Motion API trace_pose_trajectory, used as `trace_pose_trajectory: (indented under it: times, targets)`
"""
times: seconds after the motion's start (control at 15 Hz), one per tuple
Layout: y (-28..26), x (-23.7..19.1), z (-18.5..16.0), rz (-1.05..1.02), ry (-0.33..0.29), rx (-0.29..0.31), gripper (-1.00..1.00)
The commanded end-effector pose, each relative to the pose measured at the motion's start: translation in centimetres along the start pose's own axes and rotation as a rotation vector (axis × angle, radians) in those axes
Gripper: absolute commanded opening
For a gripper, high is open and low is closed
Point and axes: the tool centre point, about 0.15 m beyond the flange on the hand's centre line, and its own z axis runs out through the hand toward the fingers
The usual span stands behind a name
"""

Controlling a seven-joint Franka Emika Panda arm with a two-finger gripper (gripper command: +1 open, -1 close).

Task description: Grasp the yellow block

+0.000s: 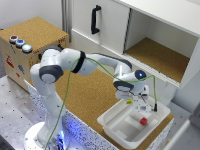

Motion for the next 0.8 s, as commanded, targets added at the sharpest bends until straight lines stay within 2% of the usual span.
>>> trace_pose_trajectory:
  times: [0.0,0.07,0.27,0.53,0.73]
  targets:
    - [-5.3,3.0,3.8,-0.036,-0.087,-0.001,-1.0]
    - [-6.1,2.9,4.8,-0.016,-0.099,0.019,-1.0]
    - [-7.4,2.5,6.9,0.05,-0.138,0.029,-1.0]
    - [-8.0,3.5,10.4,0.131,-0.174,0.018,-1.0]
    - [-8.9,3.5,12.9,0.255,-0.238,-0.038,-1.0]
